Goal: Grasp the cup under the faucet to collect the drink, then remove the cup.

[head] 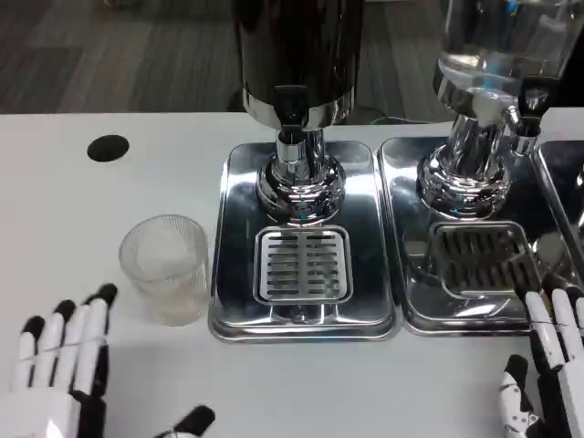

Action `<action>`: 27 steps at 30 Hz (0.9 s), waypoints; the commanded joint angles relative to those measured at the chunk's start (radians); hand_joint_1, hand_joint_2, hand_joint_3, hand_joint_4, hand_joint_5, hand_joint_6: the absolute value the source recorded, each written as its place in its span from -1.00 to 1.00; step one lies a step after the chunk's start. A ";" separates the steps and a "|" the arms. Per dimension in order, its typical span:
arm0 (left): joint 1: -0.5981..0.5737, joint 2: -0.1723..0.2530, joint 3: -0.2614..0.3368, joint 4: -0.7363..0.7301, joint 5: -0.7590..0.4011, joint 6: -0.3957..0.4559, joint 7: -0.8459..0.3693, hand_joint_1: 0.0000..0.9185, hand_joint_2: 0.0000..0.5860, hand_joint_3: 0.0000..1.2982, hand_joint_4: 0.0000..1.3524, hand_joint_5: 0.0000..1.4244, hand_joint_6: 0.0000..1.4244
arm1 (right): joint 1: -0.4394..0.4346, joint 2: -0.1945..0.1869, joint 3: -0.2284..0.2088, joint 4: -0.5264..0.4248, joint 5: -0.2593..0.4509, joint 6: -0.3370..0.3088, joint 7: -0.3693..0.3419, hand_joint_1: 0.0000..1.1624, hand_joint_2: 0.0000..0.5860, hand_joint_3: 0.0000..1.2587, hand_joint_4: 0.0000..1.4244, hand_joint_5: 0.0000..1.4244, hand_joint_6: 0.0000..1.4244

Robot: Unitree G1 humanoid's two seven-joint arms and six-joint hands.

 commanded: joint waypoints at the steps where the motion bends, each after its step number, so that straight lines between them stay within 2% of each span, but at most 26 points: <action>1: -0.034 -0.018 0.049 -0.002 -0.086 -0.050 -0.004 -1.00 -0.83 -1.00 -1.00 -0.95 -1.00 | 0.017 -0.001 -0.006 -0.041 -0.011 0.020 0.012 -0.98 0.89 -0.90 -1.00 -1.00 -1.00; 8: -0.167 -0.056 0.082 0.021 -0.206 -0.015 -0.149 -1.00 -0.86 -0.99 -1.00 -0.94 -1.00 | 0.029 0.000 -0.007 -0.048 -0.001 0.023 0.017 -0.98 0.89 -0.89 -1.00 -1.00 -1.00; 16: -0.326 -0.088 0.072 0.087 -0.241 0.061 -0.278 -1.00 -0.87 -0.98 -1.00 -0.93 -1.00 | 0.024 0.002 -0.007 -0.042 0.006 0.018 0.021 -0.97 0.89 -0.88 -1.00 -1.00 -1.00; 22: -0.396 -0.115 0.070 0.142 -0.246 0.094 -0.305 -1.00 -0.87 -0.98 -1.00 -0.92 -1.00 | 0.019 0.006 -0.002 -0.034 0.007 0.017 0.025 -0.97 0.89 -0.88 -1.00 -1.00 -1.00; 27: -0.442 -0.125 0.080 0.228 -0.286 0.082 -0.300 -1.00 -0.88 -0.94 -1.00 -0.86 -0.95 | 0.017 0.007 -0.004 -0.027 0.011 0.017 0.027 -0.97 0.89 -0.87 -1.00 -1.00 -1.00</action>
